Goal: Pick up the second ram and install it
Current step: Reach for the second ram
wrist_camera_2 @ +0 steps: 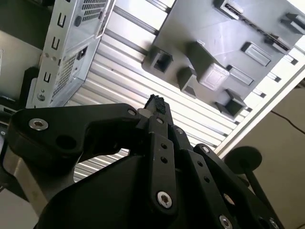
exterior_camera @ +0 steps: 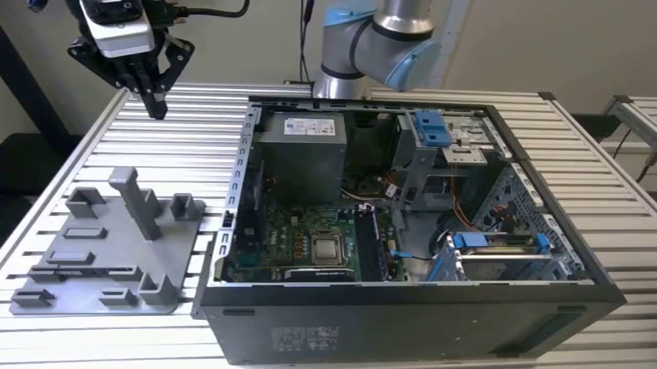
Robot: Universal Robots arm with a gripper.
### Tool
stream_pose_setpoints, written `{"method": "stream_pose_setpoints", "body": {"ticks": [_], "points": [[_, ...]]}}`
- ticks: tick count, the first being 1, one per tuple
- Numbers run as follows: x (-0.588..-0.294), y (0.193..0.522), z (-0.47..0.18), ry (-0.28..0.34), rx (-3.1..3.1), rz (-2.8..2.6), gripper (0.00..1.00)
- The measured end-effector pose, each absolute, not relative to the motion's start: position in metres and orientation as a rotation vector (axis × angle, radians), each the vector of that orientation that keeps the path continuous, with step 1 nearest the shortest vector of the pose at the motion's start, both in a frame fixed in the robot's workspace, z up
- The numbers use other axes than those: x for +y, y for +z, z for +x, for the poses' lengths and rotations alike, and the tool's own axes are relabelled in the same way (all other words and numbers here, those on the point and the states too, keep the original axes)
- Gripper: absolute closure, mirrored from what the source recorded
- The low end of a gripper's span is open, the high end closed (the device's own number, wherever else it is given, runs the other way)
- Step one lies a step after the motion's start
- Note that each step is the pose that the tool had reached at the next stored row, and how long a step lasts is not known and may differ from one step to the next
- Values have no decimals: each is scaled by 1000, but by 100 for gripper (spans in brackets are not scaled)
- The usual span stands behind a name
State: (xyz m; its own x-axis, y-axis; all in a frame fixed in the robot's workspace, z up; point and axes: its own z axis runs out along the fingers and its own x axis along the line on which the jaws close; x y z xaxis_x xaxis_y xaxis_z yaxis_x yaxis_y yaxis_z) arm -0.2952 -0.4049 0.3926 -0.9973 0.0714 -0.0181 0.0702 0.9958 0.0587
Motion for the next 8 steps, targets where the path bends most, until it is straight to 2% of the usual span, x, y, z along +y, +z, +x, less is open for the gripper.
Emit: {"method": "stream_pose_setpoints", "body": {"ticks": [8], "points": [[-405, 393, -315, 92, 3118, 111, 89]]}}
